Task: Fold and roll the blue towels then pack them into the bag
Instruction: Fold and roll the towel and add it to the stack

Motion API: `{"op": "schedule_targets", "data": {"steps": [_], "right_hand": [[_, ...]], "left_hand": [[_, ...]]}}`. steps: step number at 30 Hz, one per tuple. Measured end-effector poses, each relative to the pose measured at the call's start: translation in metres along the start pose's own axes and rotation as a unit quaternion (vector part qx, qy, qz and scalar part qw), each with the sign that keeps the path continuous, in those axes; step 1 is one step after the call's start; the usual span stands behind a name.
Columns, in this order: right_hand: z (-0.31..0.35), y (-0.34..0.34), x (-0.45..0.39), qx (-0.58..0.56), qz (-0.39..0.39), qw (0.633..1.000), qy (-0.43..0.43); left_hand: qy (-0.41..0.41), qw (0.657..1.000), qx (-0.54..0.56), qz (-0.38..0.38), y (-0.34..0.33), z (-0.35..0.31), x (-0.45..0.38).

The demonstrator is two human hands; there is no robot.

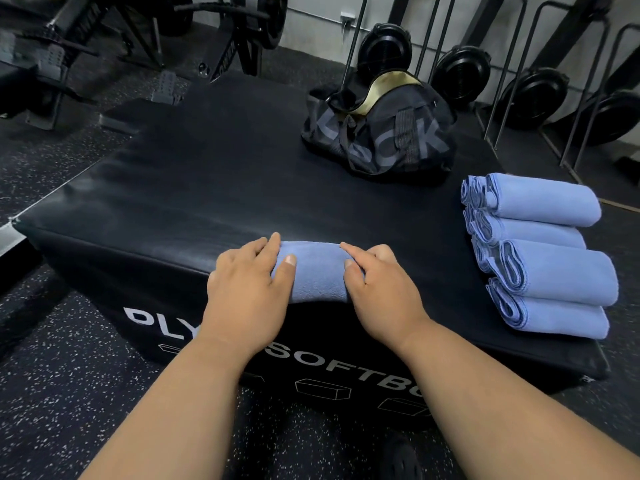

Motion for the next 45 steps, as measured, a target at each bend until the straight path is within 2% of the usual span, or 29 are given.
{"op": "schedule_targets", "data": {"steps": [5,10,14,17,21,27,31,34,36,38,40,42,45], "right_hand": [[0.001,0.004,-0.007,0.024,0.025,0.999,0.001],[0.005,0.007,-0.008,0.072,0.058,0.996,0.011],[0.004,0.015,-0.014,0.046,0.104,0.993,-0.003],[0.004,0.018,-0.014,0.012,0.106,0.994,-0.016],[0.001,0.019,-0.006,-0.093,0.088,0.991,-0.031],[-0.009,0.029,0.023,-0.252,0.075,0.965,-0.025],[-0.021,0.039,0.040,-0.374,0.067,0.924,-0.030],[-0.029,0.051,0.052,-0.496,0.078,0.865,-0.020],[-0.038,0.062,0.061,-0.559,0.092,0.824,-0.027],[-0.049,0.074,0.072,-0.577,0.108,0.809,-0.022],[-0.062,0.084,0.084,-0.588,0.112,0.801,-0.017],[-0.074,0.092,0.094,-0.594,0.092,0.799,-0.022],[-0.094,0.099,0.110,-0.554,0.027,0.831,-0.045]], "left_hand": [[0.022,1.000,0.005,0.007,0.001,0.001,0.003],[0.034,0.998,-0.032,-0.033,-0.001,0.002,0.004],[0.055,0.997,-0.045,-0.041,-0.001,0.003,0.003],[0.058,0.996,-0.051,-0.038,-0.001,0.003,0.002],[0.054,0.997,-0.047,-0.039,0.000,0.002,0.005],[0.028,0.999,0.016,-0.035,0.000,-0.004,0.014],[0.017,1.000,0.010,-0.002,-0.003,-0.011,0.022],[0.005,0.997,0.048,0.057,-0.004,-0.022,0.031],[0.015,0.979,0.154,0.131,-0.004,-0.029,0.038],[0.043,0.914,0.332,0.230,-0.011,-0.043,0.050],[0.058,0.852,0.436,0.284,-0.020,-0.057,0.061],[0.046,0.829,0.472,0.297,-0.029,-0.067,0.070],[0.056,0.835,0.469,0.283,-0.048,-0.077,0.084]]}}
Point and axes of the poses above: each hand's wrist, its own x-axis away from the middle knuckle, its own y-axis out of the back of the hand, z = x × y, the point moved 3 cm from there along -x, towards the middle knuckle, and after that the axes turned 15 degrees about x, right-handed, at the moved point
